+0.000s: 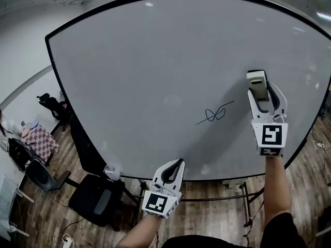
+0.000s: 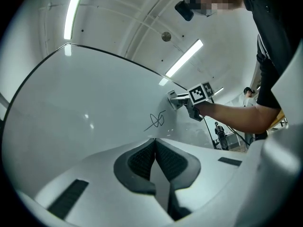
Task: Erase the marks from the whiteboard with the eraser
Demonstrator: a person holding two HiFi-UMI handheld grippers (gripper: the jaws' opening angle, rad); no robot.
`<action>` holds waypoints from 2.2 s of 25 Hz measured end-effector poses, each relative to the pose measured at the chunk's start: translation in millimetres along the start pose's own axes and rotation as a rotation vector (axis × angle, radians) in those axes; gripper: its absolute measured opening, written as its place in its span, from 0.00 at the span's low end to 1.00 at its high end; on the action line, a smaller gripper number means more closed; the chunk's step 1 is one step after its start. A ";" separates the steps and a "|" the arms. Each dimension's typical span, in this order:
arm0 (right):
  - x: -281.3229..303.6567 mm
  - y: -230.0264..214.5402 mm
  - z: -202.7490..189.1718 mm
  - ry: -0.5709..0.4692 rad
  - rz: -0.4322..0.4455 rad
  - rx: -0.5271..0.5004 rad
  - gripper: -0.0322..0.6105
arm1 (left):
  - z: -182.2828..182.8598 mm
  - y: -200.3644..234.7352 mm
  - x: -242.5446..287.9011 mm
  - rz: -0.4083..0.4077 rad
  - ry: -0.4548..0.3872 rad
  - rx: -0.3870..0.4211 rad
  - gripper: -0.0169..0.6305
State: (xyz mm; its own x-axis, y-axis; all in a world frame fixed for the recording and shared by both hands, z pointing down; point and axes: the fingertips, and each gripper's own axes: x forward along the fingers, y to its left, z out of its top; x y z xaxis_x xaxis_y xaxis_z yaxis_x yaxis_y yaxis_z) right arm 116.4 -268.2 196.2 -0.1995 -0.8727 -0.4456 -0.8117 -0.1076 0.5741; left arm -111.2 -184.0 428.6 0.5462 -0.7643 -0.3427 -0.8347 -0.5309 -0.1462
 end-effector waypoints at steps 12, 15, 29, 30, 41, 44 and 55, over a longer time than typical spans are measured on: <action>3.8 20.6 -0.9 0.064 0.022 0.027 0.44 | 28.1 20.4 27.8 0.016 -0.064 0.098 0.05; -0.2 36.8 -5.7 0.069 0.046 0.024 0.44 | 40.9 24.1 38.5 0.011 -0.085 0.111 0.06; -11.0 128.9 -19.4 0.080 0.225 -0.051 0.44 | 37.8 26.7 46.2 -0.007 -0.078 0.094 0.06; -12.1 133.8 -20.6 0.089 0.243 -0.063 0.44 | 39.6 24.1 48.7 -0.011 -0.077 0.100 0.06; -26.9 225.5 -36.2 0.146 0.386 -0.169 0.44 | 27.6 34.3 36.5 0.035 -0.081 0.059 0.06; -34.4 244.7 -42.7 0.159 0.441 -0.211 0.44 | 26.0 29.2 36.5 0.038 -0.073 0.059 0.05; -60.8 331.9 -78.1 0.196 0.610 -0.326 0.44 | 19.7 42.1 21.4 0.077 -0.063 0.053 0.05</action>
State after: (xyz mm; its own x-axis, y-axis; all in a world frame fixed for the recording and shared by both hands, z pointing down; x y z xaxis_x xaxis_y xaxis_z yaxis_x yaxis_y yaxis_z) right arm -98.0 -288.0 467.5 -0.4380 -0.8889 0.1345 -0.3753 0.3167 0.8711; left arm -136.0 -215.5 396.9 0.4763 -0.7766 -0.4123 -0.8775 -0.4501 -0.1657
